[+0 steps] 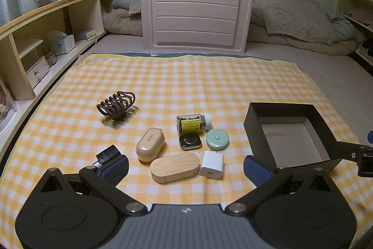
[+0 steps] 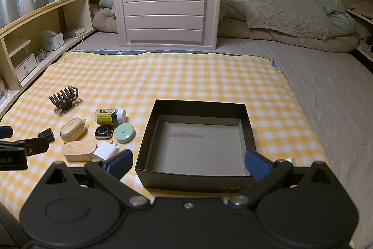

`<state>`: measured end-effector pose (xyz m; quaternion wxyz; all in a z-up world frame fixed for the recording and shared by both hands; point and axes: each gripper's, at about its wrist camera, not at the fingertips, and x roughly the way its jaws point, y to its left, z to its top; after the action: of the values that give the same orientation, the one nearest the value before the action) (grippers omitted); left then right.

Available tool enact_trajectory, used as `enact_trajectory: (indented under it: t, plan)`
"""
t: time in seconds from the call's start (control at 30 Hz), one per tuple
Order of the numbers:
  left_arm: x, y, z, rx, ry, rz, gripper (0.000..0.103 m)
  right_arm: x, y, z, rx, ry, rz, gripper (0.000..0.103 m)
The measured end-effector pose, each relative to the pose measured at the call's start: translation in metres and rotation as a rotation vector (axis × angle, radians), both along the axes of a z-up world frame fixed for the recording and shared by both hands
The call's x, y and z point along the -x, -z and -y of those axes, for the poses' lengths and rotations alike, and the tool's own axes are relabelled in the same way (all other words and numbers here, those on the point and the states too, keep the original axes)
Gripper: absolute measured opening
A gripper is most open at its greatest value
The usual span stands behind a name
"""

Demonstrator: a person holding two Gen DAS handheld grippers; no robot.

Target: Organize rigid objects

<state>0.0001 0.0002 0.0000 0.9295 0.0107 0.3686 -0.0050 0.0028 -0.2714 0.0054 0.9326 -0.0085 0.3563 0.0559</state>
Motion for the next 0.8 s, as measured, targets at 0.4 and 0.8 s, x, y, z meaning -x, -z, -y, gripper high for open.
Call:
enact_trajectory:
  t: [0.4,0.8]
  plan:
    - [0.0001,0.0001,0.0001,-0.002,0.000,0.000,0.103,-0.0001,0.0007,-0.0012,0.001,-0.005,-0.001,0.103]
    - [0.0000,0.0001,0.0002,-0.002,0.000,-0.001,0.103,0.0005,0.0003,-0.0004,0.001,-0.006,-0.002,0.103]
